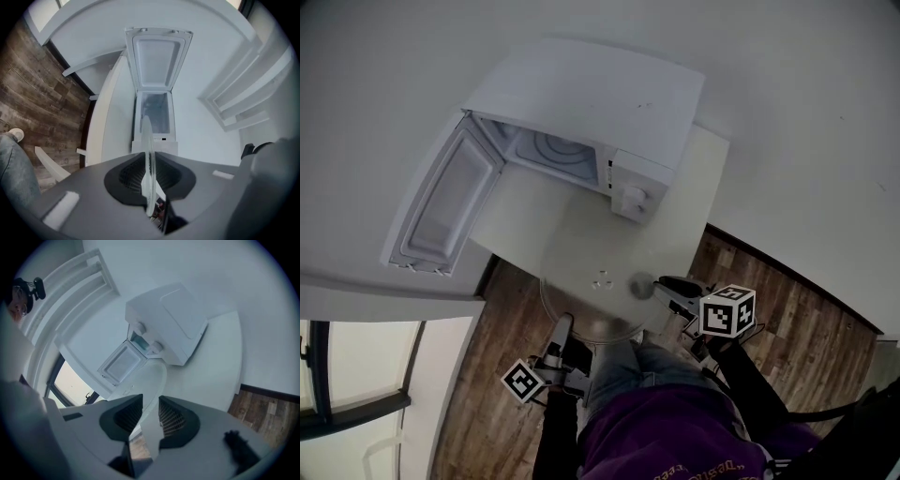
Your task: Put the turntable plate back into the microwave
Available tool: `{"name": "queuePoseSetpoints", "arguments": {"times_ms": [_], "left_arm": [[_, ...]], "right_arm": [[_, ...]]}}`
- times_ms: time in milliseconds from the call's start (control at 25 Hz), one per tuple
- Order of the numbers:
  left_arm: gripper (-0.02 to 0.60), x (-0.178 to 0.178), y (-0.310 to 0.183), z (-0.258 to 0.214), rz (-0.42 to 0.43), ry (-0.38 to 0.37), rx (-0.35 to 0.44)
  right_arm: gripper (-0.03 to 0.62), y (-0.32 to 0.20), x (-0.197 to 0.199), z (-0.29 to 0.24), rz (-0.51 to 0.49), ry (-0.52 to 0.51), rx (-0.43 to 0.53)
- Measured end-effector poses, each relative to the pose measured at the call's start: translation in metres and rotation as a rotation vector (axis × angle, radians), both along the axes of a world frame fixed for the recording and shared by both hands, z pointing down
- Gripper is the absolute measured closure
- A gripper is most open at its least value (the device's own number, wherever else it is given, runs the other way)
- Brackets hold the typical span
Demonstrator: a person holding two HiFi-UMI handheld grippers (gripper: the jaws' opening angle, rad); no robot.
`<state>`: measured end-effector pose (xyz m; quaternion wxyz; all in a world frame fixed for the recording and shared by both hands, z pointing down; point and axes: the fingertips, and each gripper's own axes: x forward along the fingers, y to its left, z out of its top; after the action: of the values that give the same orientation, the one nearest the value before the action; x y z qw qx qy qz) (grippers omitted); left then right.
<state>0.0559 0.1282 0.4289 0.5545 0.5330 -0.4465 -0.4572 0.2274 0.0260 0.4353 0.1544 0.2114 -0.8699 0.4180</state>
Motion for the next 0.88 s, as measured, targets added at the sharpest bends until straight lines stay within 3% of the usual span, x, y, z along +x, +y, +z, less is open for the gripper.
{"name": "queuePoseSetpoints", "arguments": {"times_ms": [160,360,600,880], "left_arm": [[0.529,-0.023,0.007,-0.019,-0.091,-0.005,0.048],[0.529,-0.049,0.007,-0.030,-0.151,-0.018,0.078],[0.522,-0.087,-0.012,-0.036,-0.165,0.041,0.129],[0.520,-0.150,-0.058,-0.031,-0.117,0.039,0.107]], "right_arm": [[0.491,-0.003,-0.029,-0.017,-0.027,-0.049,0.061],[0.488,-0.012,-0.058,-0.031,-0.035,-0.035,0.133],[0.488,-0.029,-0.091,-0.046,-0.001,-0.044,0.183],[0.488,-0.045,-0.130,-0.054,0.105,-0.002,0.226]]}}
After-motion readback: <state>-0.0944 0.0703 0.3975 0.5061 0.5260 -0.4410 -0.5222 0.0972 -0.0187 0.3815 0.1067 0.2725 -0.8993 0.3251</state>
